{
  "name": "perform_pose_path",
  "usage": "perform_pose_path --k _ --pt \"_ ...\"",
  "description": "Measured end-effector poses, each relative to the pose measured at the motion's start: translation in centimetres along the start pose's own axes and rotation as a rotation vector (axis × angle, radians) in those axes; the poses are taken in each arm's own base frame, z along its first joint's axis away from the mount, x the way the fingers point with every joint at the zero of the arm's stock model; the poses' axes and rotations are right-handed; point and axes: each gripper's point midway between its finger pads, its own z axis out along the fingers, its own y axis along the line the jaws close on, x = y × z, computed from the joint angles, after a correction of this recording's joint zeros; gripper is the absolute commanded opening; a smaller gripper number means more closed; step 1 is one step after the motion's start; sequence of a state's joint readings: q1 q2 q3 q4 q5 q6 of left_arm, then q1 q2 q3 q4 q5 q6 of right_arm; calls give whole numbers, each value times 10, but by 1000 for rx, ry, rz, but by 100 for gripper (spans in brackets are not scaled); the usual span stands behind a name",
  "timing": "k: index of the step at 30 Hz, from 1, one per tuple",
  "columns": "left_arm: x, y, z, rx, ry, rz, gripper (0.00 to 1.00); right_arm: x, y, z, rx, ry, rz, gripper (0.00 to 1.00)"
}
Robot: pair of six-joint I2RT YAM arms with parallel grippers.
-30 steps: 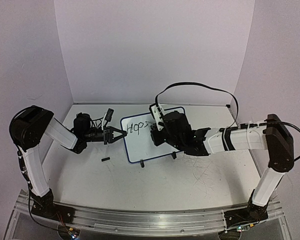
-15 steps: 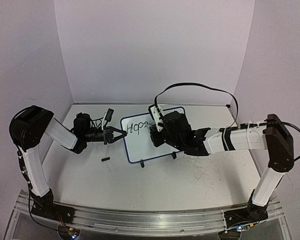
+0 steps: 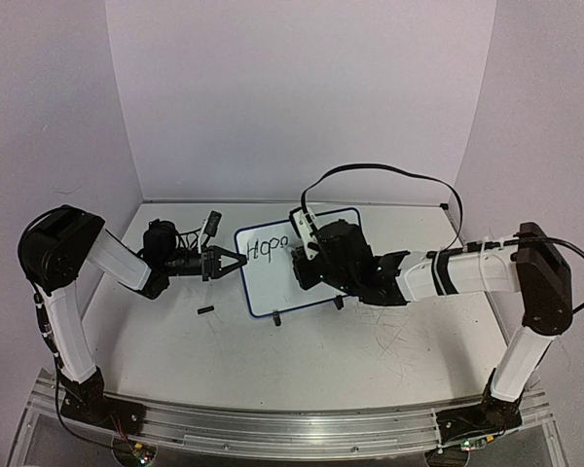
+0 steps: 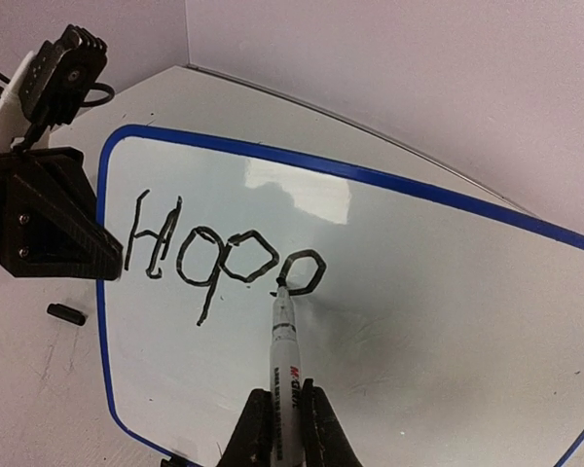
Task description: Write a sentence on the whiteboard
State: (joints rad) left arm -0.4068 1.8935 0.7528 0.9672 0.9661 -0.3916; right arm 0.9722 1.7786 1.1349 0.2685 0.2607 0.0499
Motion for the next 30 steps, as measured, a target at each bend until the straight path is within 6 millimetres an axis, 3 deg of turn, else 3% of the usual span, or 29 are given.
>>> perform_pose_path --k 30 --pt "0 0 0 1 0 1 0 14 -7 -7 34 37 -16 0"
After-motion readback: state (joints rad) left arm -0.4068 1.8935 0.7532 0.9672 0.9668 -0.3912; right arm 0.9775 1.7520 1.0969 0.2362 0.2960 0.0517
